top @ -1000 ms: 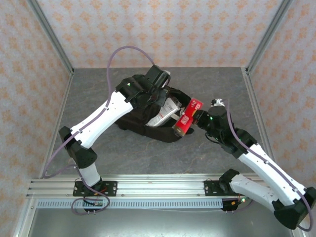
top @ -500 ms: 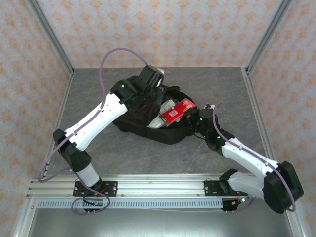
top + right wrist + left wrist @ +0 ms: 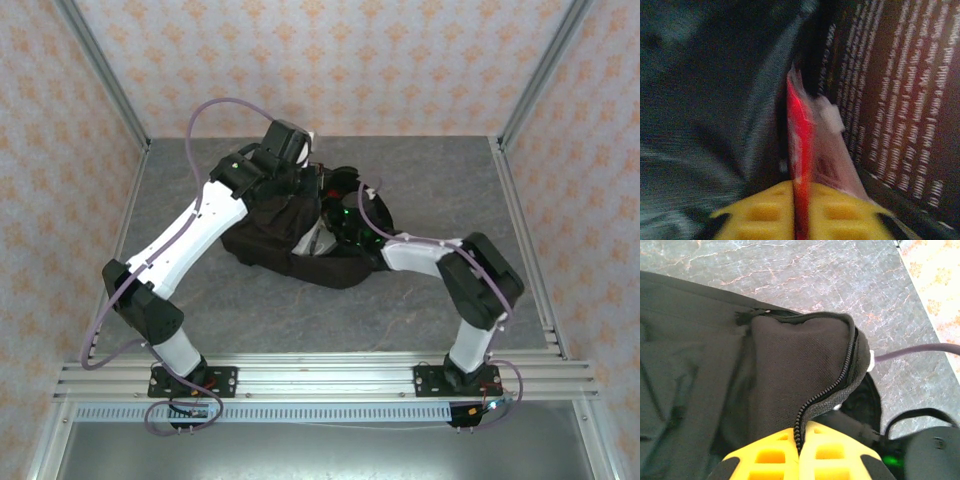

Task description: Pack books, pencil case, and school supplies into a backpack

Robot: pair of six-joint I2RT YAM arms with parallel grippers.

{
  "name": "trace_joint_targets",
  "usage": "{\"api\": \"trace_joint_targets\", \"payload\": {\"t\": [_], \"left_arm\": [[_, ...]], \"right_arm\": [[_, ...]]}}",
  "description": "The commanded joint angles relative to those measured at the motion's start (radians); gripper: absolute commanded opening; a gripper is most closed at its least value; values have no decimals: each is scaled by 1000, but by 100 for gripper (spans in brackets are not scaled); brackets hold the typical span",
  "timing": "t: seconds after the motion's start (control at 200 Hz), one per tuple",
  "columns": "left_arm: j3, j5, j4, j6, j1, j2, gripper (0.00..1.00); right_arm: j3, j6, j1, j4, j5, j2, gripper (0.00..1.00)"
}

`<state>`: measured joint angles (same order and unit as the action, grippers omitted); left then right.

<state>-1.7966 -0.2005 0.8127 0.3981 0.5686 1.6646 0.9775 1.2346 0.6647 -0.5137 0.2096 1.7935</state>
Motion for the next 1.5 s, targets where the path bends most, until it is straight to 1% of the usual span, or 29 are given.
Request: {"api": "trace_joint_targets", "payload": {"t": [0.0,0.035,0.105,0.19,0.255,0.405,0.48,0.585,0.691,0.776,0.796,0.866,0.981,1.131,1.251,1.321,1.436,1.466,1.496], "left_arm": [[13,-58,-86,45,-37,-15,0],[14,-72,-89,52,-48,-11,0],[24,-89,-103,65,-65,-8,0],[27,-113,-112,78,-82,-3,0],[32,-124,-120,85,-91,-2,0],[38,-139,-128,92,-114,6,0],[40,-155,-134,102,-126,17,0],[46,-207,-156,129,-148,34,0],[46,-222,-157,121,-151,43,0],[52,-208,-151,100,-142,47,0],[54,-202,-149,94,-138,48,0],[52,-191,-135,73,-121,58,0],[40,-157,-95,29,-63,73,0],[41,-26,-23,-31,44,75,0],[93,-32,-23,-25,54,53,0],[135,-50,-33,-26,55,37,0],[201,-68,-51,-3,69,30,0],[221,-66,-62,2,75,29,7],[235,-61,-71,7,81,31,8]], "right_arm": [[38,-46,20,-21,118,43,45],[37,-72,17,13,115,28,51],[43,-173,7,171,76,-42,61],[44,-302,6,340,4,-139,69],[34,-371,3,429,-36,-206,72],[-8,-486,-4,587,-170,-372,73],[-11,-543,-5,670,-215,-442,73],[-18,-628,-5,736,-205,-516,73],[-21,-700,-5,789,-202,-574,73],[-34,-740,-5,793,-194,-606,73],[-34,-748,-5,794,-194,-636,73],[-37,-775,-4,806,-226,-668,72],[-43,-787,-5,854,-368,-708,72],[-44,-793,-14,896,-431,-726,72],[-43,-761,-30,922,-472,-731,71],[-52,-751,-48,906,-464,-739,69],[-24,-740,-86,904,-396,-704,66],[-10,-738,-89,911,-387,-688,66],[5,-736,-89,918,-381,-674,65]]}}
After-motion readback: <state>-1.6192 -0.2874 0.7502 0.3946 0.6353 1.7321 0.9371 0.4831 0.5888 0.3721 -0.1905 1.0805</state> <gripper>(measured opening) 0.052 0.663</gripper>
